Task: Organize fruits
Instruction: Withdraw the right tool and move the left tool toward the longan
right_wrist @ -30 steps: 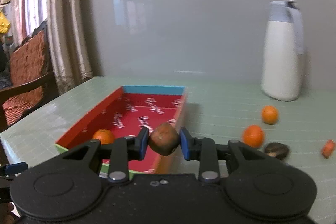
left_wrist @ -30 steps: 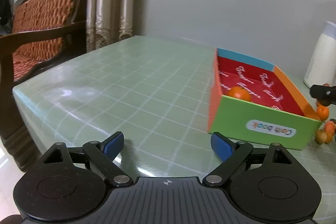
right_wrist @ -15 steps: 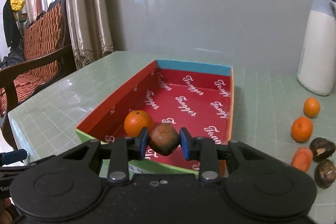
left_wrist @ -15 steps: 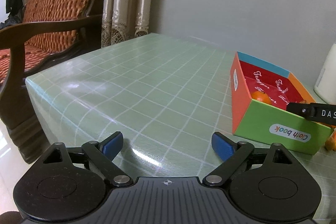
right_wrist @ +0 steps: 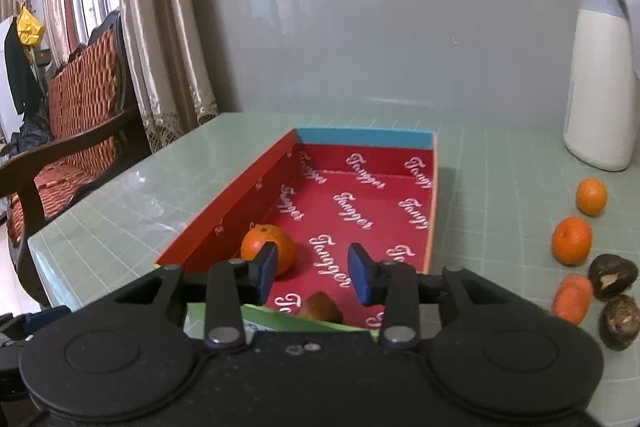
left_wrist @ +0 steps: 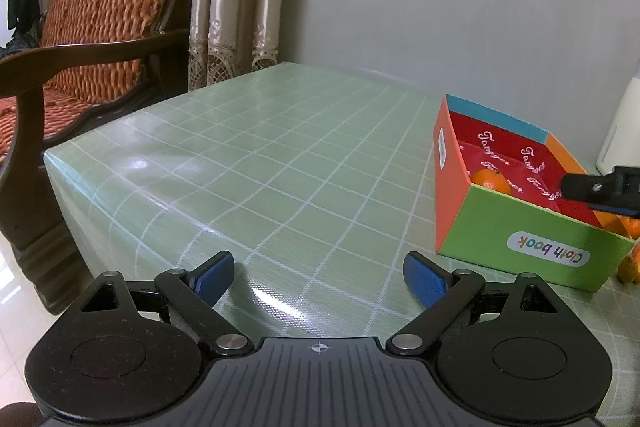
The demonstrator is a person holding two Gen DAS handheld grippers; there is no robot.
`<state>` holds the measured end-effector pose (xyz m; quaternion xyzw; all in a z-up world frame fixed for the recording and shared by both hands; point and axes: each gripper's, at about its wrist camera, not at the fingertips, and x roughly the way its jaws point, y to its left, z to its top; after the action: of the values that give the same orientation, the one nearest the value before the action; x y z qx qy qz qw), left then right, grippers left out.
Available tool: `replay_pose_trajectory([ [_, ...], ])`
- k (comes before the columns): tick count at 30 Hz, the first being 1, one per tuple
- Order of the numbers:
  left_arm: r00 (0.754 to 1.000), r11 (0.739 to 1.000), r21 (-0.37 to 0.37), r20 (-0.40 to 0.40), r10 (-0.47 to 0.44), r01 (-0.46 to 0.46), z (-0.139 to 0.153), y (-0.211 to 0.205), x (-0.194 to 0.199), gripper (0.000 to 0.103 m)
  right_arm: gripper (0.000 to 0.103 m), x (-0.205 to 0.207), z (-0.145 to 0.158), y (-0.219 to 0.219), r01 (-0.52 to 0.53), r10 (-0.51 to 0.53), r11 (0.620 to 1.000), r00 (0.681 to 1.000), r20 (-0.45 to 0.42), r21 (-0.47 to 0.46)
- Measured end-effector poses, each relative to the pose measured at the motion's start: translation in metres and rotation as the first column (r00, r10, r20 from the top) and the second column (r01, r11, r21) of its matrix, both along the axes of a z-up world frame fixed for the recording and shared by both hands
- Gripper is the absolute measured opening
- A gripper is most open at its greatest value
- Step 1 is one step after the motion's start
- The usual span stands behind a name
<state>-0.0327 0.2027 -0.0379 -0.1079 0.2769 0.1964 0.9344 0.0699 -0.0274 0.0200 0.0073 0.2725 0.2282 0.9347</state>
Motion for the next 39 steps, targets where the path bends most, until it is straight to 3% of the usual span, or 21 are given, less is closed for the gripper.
replay_pose_trajectory([
  [2,1.0,1.0,0.002,0.0,-0.004,0.004,0.0,-0.002,0.0,0.091,0.045,-0.002,0.003,-0.007,0.011,-0.011,1.0,1.0,0.006,0.005],
  [4,1.0,1.0,0.005,0.0,-0.007,0.007,0.0,-0.004,0.001,0.091,0.062,-0.005,0.006,-0.018,0.03,-0.03,0.999,0.999,0.016,0.019],
  [6,1.0,1.0,0.006,0.003,-0.009,0.009,0.001,-0.006,0.001,0.091,0.071,-0.009,0.008,-0.029,0.053,-0.054,0.998,0.998,0.034,0.026],
  [9,1.0,1.0,0.008,0.004,-0.016,0.016,0.001,-0.012,0.003,0.091,0.071,-0.012,0.008,-0.046,0.085,-0.086,0.996,0.995,0.044,0.027],
  [20,0.998,0.997,0.031,0.002,-0.068,0.067,0.002,-0.038,0.01,0.092,0.087,-0.018,-0.002,-0.107,0.222,-0.223,0.975,0.974,0.043,0.031],
  [28,0.987,0.985,0.078,0.021,-0.159,0.156,0.008,-0.073,0.012,0.092,0.1,-0.029,-0.01,-0.157,0.358,-0.363,0.931,0.928,0.08,0.064],
  [39,0.942,0.934,0.162,0.057,-0.332,0.319,0.018,-0.131,0.017,0.092,0.101,-0.049,-0.015,-0.223,0.519,-0.527,0.849,0.846,0.083,0.101],
])
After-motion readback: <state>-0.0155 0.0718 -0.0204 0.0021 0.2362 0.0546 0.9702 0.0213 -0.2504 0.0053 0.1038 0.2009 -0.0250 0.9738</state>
